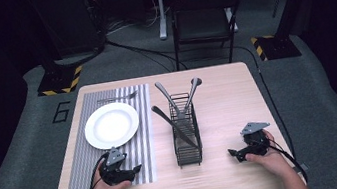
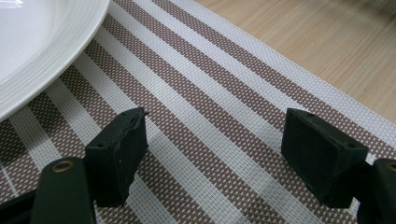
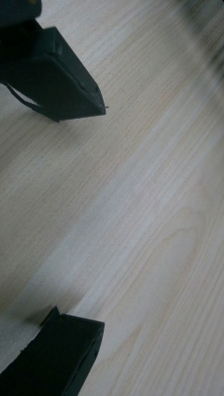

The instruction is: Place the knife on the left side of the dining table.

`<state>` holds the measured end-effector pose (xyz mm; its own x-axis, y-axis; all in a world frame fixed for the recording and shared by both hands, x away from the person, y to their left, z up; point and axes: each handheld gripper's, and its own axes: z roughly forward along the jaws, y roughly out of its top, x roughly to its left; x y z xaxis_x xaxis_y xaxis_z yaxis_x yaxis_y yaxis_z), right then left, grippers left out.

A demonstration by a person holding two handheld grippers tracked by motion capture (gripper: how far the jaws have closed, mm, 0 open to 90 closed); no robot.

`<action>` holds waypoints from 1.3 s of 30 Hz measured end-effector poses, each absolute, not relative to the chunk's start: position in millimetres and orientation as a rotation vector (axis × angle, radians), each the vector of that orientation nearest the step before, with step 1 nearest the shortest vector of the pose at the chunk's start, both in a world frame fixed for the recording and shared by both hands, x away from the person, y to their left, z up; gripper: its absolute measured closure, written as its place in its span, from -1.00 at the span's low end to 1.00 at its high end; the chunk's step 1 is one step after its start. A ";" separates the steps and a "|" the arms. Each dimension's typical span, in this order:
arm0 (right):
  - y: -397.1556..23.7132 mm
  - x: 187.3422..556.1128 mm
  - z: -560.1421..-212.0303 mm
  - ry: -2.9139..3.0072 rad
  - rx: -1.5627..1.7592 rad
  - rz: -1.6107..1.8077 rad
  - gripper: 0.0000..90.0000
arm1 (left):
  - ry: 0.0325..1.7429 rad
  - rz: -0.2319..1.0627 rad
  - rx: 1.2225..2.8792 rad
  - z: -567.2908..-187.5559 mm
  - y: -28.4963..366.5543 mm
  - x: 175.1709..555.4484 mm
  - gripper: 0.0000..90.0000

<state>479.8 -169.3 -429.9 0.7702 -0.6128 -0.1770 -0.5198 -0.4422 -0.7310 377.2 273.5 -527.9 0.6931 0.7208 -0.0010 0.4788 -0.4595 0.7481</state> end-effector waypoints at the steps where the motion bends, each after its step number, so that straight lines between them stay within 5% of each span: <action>1: -169.3 479.7 -429.8 0.842 -2.135 -0.144 -1.00 | 0.914 0.410 2.145 -527.9 273.5 377.2 -0.50; 27: -169.3 479.8 -429.8 0.842 -2.135 -0.144 -1.00 | 0.929 0.415 2.137 -527.7 273.1 376.8 -0.48; 32: -169.3 479.8 -429.8 0.842 -2.134 -0.144 -1.00 | 0.954 0.416 2.136 -524.0 275.0 375.6 -0.20; 39: -169.3 479.8 -429.8 0.842 -2.135 -0.144 -1.00 | 0.992 0.347 2.044 -504.9 277.7 369.4 -0.07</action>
<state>479.8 -169.3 -429.8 0.7700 -0.6131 -0.1766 -0.5199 -0.4424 -0.7308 369.4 277.7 -504.9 0.6519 0.7519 -0.0987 0.5261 -0.3546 0.7730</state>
